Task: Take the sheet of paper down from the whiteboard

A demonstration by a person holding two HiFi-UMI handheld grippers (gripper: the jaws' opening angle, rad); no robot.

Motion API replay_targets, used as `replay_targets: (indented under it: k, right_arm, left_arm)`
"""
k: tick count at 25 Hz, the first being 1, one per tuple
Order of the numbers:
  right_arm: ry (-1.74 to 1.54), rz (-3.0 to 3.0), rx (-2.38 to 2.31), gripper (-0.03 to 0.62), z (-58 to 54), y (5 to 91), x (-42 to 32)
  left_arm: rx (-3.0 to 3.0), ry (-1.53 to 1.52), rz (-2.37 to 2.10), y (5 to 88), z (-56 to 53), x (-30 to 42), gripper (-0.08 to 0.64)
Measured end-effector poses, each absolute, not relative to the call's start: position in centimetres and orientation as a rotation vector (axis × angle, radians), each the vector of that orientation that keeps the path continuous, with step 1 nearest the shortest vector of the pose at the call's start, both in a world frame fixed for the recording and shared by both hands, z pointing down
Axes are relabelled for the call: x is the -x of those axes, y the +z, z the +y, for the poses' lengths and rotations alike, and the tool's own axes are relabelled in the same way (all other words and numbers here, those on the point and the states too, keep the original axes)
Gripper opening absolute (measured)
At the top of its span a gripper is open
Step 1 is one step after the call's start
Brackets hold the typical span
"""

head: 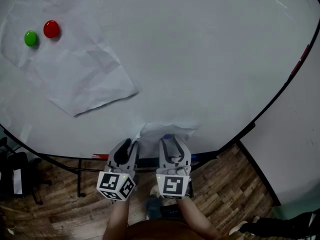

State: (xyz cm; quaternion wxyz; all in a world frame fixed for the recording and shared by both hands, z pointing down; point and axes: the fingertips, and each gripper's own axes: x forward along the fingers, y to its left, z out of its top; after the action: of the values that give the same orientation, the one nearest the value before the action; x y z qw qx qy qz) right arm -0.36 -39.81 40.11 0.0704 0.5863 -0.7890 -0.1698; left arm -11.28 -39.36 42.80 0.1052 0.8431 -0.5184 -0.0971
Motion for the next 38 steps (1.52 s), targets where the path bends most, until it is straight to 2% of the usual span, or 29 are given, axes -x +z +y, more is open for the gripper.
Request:
replay_targets:
  k: [7,13,38]
  right_arm:
    - [-0.583,-2.315,-1.800,0.135,-40.2,40.3,0.6]
    - [-0.572,-2.280,-1.794,0.126,-40.3,40.6,0.5]
    - [-0.438,-2.351,-1.739,0.135,-38.7,41.5,0.0]
  left_arm:
    - [-2.517,-0.304,-1.490,42.3,-39.2,10.7,0.097]
    - [-2.520,-0.276,-1.482,42.4,-39.6,10.1,0.027]
    - [-2.380,-0.459,-1.425,42.3,-39.6,11.3,0.025]
